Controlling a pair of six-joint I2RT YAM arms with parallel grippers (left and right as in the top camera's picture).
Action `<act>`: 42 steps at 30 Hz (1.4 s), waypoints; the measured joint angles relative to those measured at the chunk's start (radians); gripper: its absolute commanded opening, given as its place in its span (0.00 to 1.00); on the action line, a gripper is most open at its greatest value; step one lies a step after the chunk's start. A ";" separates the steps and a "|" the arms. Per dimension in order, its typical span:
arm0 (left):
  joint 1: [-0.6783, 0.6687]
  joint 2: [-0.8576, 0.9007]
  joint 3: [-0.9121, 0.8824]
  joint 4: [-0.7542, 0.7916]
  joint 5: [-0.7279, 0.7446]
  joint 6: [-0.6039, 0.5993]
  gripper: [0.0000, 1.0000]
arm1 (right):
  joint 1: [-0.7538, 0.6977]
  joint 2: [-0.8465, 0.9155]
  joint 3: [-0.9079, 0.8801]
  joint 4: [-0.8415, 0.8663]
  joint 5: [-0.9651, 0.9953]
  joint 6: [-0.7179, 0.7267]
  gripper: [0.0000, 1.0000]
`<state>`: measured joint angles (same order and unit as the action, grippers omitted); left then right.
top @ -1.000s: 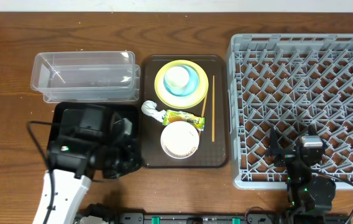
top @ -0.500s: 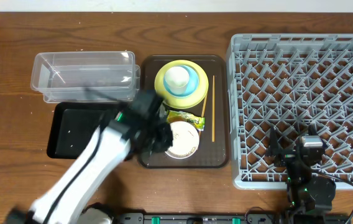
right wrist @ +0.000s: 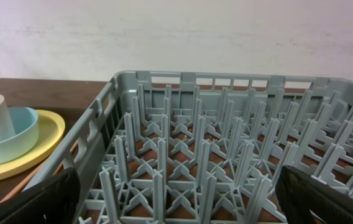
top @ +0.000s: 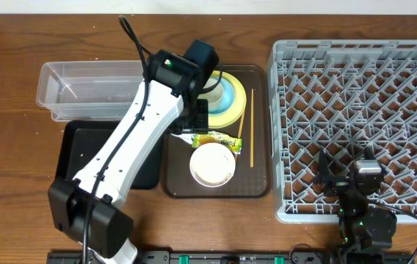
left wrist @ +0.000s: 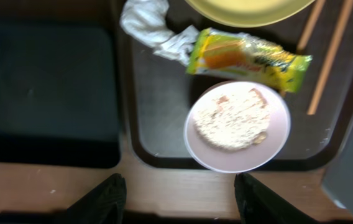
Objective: Sort waste into correct bins and load items into the dishwasher rack
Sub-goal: 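Raise the left gripper and move it over the brown tray, then lower the left gripper onto the white tissue and close on it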
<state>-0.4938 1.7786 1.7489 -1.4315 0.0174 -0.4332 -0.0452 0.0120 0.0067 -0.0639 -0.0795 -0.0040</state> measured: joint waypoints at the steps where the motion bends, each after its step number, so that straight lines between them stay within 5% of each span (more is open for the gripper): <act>1: 0.000 0.000 0.000 -0.011 -0.004 -0.003 0.60 | 0.000 0.000 0.000 0.000 0.000 0.000 0.99; 14: 0.000 0.000 -0.211 0.196 -0.025 -0.058 0.57 | 0.000 0.000 0.000 0.000 0.000 0.000 0.99; 24: 0.000 0.002 -0.268 0.337 -0.080 -0.256 0.06 | 0.000 0.000 0.000 0.000 0.000 0.000 0.99; 29: 0.000 0.002 -0.269 0.360 -0.158 -0.296 0.10 | 0.000 0.000 0.000 0.000 0.000 0.000 0.99; 34: 0.001 0.002 -0.269 0.399 -0.208 -0.312 0.45 | 0.000 0.000 0.000 0.000 0.000 0.000 0.99; 42: 0.001 0.002 -0.269 0.421 -0.230 -0.427 0.45 | 0.000 0.000 0.000 0.000 0.000 0.000 0.99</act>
<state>-0.4927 1.7805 1.4803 -1.0107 -0.2131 -0.8600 -0.0452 0.0120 0.0067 -0.0639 -0.0795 -0.0040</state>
